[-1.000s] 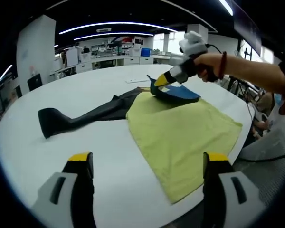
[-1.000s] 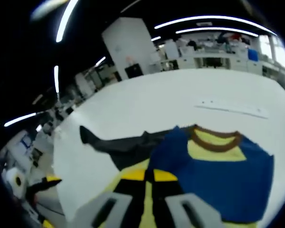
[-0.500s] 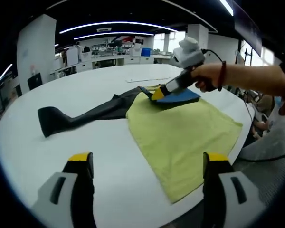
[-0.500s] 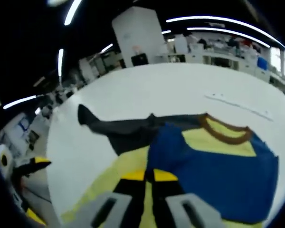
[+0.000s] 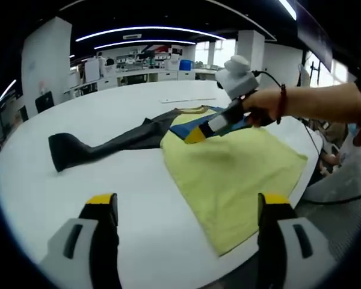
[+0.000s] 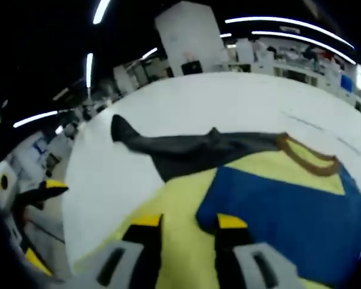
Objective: Fold the garment on the visible template until the final outline fits inside the template.
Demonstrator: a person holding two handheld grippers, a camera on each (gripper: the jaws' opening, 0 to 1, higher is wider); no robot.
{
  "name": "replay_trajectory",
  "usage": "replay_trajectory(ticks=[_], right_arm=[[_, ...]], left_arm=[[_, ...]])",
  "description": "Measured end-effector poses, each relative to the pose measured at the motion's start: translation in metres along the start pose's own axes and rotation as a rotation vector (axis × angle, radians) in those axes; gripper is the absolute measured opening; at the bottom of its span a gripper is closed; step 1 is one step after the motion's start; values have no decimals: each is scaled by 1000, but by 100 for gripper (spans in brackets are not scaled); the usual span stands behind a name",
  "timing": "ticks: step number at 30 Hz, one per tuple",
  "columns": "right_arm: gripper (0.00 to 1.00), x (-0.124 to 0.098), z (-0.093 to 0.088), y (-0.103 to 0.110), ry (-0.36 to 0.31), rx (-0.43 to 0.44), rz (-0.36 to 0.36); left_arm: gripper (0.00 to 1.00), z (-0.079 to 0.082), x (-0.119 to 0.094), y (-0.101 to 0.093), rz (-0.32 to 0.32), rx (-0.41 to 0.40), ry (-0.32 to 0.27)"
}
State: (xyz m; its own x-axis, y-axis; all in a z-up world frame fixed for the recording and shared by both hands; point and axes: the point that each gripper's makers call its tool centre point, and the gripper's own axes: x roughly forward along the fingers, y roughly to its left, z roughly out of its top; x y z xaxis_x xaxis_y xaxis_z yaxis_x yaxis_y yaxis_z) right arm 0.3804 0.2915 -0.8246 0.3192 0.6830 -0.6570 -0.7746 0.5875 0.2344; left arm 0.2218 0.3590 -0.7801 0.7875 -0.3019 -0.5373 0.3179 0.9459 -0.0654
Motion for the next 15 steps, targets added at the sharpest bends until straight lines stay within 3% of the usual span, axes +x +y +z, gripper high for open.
replay_trajectory(ticks=[6,15], right_arm=[[64,-7,11,-10,-42,-16,-14],[93,-31,14,-31,-70,-9,-37]], left_arm=[[97,3,0,0,9,-3,-10],[99,5,-1,0,17,0,-12]])
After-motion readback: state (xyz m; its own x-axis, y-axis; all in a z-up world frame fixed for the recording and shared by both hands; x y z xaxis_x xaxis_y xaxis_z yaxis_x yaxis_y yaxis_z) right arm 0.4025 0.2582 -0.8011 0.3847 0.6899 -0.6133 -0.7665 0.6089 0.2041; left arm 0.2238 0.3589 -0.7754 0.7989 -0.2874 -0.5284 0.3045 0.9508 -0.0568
